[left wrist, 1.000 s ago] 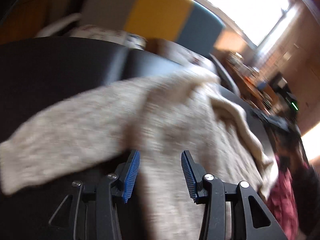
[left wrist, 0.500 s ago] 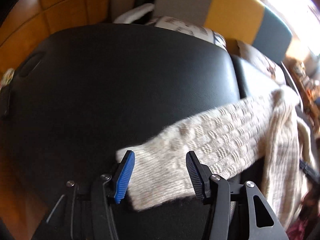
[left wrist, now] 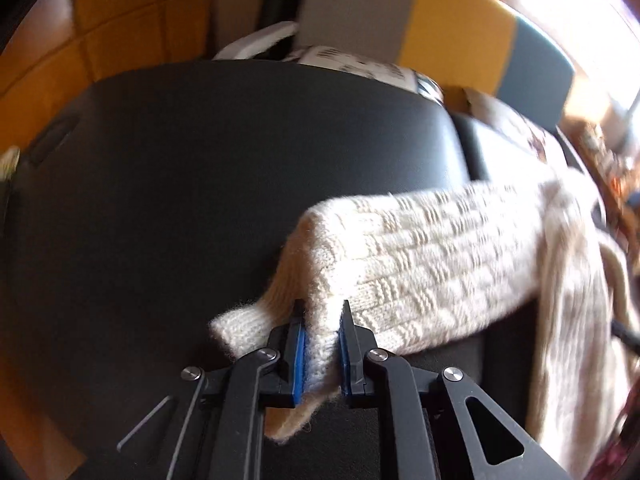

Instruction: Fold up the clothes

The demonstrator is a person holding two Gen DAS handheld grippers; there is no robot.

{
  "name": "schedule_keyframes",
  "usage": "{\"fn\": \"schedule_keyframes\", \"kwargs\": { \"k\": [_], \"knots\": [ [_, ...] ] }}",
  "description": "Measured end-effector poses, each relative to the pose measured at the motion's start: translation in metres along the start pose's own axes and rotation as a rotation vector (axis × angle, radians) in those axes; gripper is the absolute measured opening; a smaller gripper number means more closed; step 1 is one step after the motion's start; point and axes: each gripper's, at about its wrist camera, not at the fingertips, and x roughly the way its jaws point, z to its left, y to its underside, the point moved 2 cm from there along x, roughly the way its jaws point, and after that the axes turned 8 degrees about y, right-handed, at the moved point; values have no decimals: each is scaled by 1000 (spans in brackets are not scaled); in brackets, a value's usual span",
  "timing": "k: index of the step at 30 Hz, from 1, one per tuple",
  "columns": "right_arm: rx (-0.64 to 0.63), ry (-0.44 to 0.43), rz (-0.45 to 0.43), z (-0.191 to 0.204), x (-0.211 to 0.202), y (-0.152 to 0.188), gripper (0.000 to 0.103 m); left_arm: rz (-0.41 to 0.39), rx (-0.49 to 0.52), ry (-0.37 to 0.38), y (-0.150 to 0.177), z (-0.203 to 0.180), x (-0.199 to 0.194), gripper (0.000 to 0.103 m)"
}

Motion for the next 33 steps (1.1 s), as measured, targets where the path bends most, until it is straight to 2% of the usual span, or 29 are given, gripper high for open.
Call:
{"fn": "schedule_keyframes", "kwargs": {
  "k": [5,9,11,15,17,19,21,24,26,28,31,33],
  "knots": [
    [-80,92,-22,11,2,-28,26,-5,-55,-76,-25,30,5,13],
    [-155,207,51,8,35,-42,26,26,-47,-174,-41,50,22,13],
    [-178,232,57,4,50,-48,26,25,-33,-215,-46,58,24,13],
    [-158,214,14,0,49,-43,27,45,-47,-230,-57,73,26,14],
    [-146,204,-9,-2,48,-41,27,38,-93,-178,-62,73,15,16],
    [-135,194,-31,-4,47,-39,27,-4,-147,-130,-68,69,-5,17],
    [-123,183,-54,-6,47,-36,27,-80,-206,-22,-67,62,-36,22],
    [-106,167,-91,-9,45,-32,28,-83,-172,182,-47,23,-62,36],
    [-88,156,-81,-10,42,-32,28,-8,-104,306,-22,-18,-60,36],
    [-64,145,-39,-12,37,-36,28,108,-24,401,15,-63,-50,36],
    [-68,54,-38,-8,9,-26,28,219,93,457,66,-115,-43,36],
    [-150,25,-11,-3,-9,-10,29,292,131,475,83,-137,-27,38]
  ]
}}
